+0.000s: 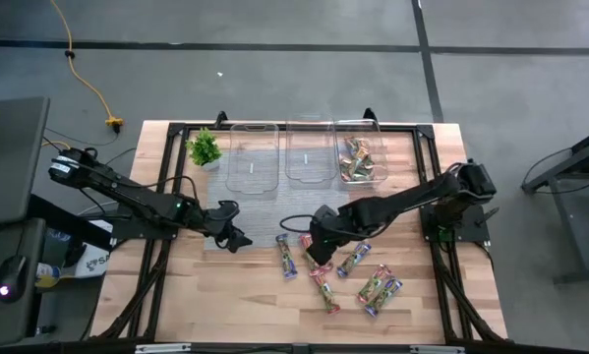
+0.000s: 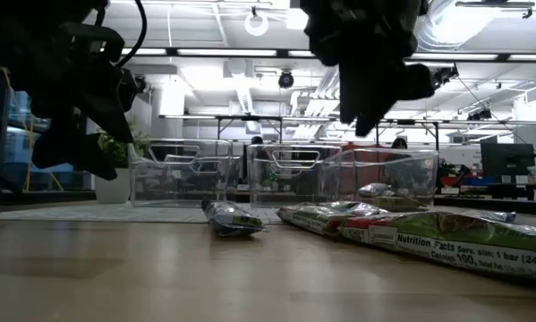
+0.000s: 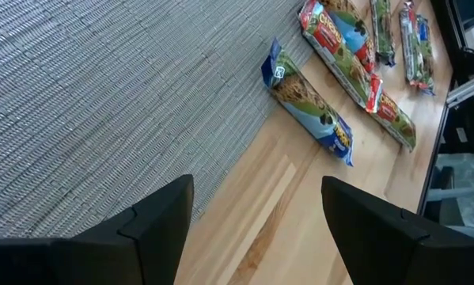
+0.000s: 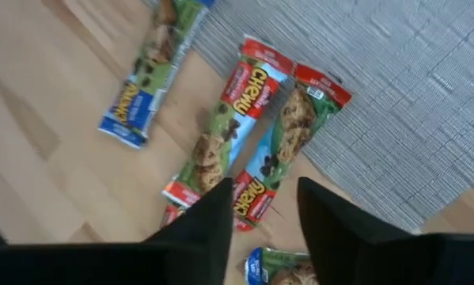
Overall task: Pick and place Granola Bars by type
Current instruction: Put the red granola bar into the middle transparent bin
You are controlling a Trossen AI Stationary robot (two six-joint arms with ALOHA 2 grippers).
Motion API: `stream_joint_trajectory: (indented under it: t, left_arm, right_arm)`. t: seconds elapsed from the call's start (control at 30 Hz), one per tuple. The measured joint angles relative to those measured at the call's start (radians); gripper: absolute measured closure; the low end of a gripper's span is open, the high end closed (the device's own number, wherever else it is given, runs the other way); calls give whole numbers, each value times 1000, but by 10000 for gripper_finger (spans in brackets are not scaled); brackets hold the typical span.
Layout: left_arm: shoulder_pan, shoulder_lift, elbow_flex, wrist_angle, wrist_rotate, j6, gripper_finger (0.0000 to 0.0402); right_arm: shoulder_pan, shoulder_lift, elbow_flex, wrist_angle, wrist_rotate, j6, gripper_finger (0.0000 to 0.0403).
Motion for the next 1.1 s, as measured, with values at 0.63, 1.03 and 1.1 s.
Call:
stream_joint_trajectory:
  t: [0.63,1.03,1.1]
  left_arm:
    - [0,0,0,6,0,0,131]
    - [0,0,0,12,0,-1,131]
    - [0,0,0,13,0,-1,131]
  right_arm:
    - [-7,194,0,48,-63,31,214]
    - [-21,198,0,107,-41,-10,200]
    - [-24,208,0,103,-33,-10,197]
